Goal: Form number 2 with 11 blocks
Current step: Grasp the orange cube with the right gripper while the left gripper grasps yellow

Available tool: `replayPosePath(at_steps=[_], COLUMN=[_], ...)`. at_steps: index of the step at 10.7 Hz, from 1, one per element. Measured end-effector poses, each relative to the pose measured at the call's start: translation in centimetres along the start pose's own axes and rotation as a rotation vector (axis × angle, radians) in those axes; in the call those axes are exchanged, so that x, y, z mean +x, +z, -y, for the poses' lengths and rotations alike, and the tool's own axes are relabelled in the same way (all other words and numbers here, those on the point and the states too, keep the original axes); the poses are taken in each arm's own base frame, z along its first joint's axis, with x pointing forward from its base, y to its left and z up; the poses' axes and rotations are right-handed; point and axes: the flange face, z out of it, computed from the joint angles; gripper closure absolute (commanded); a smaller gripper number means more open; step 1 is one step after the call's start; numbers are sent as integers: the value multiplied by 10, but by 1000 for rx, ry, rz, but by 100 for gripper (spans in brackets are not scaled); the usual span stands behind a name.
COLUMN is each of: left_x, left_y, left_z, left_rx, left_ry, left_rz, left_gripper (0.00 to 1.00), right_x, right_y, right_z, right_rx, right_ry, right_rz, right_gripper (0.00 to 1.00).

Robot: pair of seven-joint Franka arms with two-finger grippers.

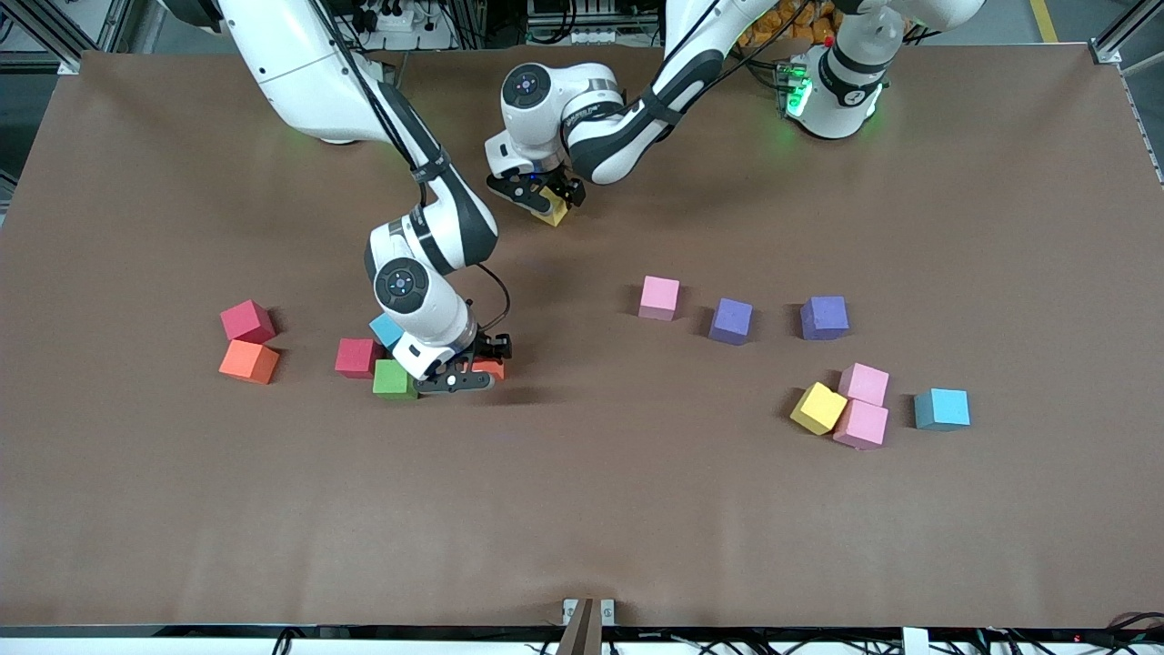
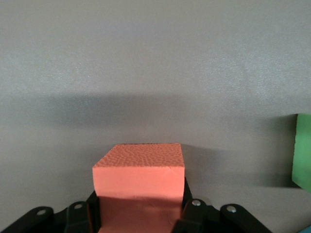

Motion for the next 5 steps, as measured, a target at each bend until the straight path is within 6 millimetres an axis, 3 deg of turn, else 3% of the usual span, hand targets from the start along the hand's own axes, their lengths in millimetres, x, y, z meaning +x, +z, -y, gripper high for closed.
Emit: replayPosePath(at_steps=[3,5], left_x=[5,5], left_y=[1,-4], left_z=[7,9], left_rx=[21,43], left_ry=[-80,-275], left_rz=[6,10], left_gripper=[80,79], right_x=[3,13], right_y=[-5,-29], right_z=[1,3], right_rx=[0,-6], right_ry=[1,2], right_rz=[3,45], right_gripper=[62,61])
